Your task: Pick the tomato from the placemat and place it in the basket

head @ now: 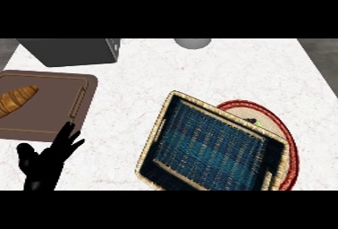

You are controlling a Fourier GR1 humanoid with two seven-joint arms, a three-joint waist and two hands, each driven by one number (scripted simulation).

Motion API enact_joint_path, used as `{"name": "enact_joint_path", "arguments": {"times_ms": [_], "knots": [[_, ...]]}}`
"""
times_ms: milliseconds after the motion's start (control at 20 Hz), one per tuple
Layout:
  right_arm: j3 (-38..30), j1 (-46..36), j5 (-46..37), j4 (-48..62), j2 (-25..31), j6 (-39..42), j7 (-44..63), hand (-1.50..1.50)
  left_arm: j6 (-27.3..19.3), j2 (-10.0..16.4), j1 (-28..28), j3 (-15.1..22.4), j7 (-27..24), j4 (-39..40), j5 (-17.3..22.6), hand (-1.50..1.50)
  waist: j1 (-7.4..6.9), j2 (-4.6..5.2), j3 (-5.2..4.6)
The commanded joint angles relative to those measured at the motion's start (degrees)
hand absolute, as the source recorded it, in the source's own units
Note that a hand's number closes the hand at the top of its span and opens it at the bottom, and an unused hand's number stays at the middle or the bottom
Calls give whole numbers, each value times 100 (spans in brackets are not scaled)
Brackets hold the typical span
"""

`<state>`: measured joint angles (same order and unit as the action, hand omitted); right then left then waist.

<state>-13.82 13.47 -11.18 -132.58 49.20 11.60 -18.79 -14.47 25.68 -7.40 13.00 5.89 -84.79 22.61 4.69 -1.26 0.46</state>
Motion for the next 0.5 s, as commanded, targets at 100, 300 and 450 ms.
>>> {"name": "enact_joint_path", "arguments": {"times_ms": [100, 300, 450], "knots": [[-1207, 609, 108, 68, 833, 1021, -6, -150, -90, -11, -364, 212, 305, 300, -156, 0, -119, 69, -51], [-1842, 998, 7, 222, 742, 1377, -439, -150, -75, -111, -277, 290, 406, 371, -197, 0, -167, 78, -44], [-2033, 1114, -97, 249, 554, 1527, -651, -150, 169, -56, -150, 132, 194, 683, -167, 0, -263, 105, -49]]}}
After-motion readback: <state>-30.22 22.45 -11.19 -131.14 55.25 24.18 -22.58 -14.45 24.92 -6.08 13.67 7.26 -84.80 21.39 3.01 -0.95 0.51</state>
